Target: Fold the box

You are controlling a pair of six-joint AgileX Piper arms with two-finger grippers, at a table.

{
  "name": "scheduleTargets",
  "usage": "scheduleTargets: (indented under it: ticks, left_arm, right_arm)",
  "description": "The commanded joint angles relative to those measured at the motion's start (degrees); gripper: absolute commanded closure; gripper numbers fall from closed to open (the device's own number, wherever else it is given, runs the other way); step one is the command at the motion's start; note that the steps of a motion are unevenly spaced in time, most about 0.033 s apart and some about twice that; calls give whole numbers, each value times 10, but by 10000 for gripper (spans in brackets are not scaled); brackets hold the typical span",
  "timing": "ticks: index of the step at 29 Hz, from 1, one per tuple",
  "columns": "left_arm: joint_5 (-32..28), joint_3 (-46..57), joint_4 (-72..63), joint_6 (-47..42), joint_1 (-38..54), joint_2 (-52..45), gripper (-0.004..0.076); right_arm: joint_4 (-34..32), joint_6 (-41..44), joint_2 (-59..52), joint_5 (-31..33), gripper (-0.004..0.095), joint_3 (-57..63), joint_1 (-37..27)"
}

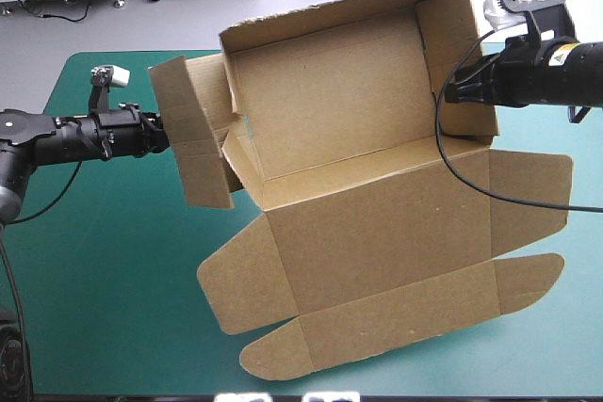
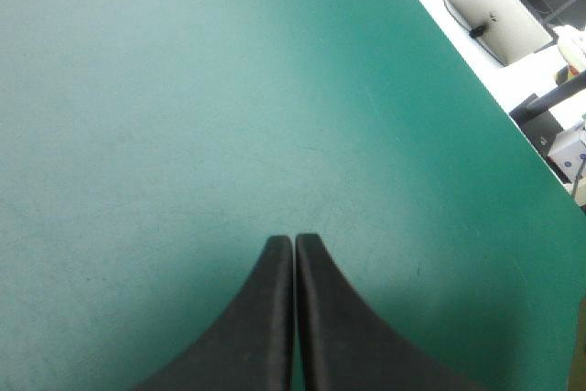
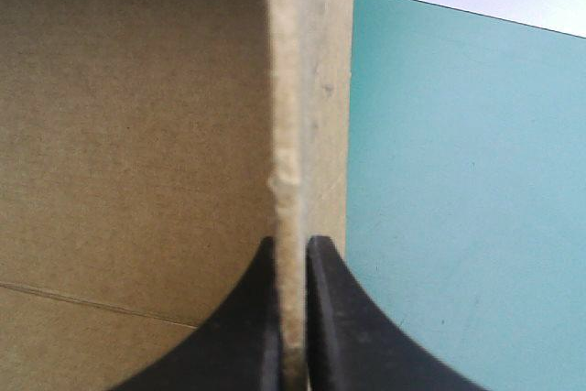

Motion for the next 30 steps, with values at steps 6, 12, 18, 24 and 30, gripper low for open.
scheduleTargets:
  ticks: [6, 12, 18, 24, 30]
  left_arm:
    - [13, 56, -81, 11, 0, -101, 729]
    - [15, 82, -109, 21, 0, -135, 729]
    - [31, 82, -142, 18, -1, -152, 729]
    - [11, 82, -148, -1, -11, -152, 729]
    - [8, 82, -150, -17, -11, -152, 712]
  right_arm:
    - [18, 4, -4, 1, 932, -18, -6]
    - [26, 4, 12, 1, 933, -18, -6]
    - [34, 4, 24, -3, 932, -18, -6]
    - [45, 4, 38, -6, 931, -18, -4]
    - [47, 6, 59, -9, 931, -17, -4]
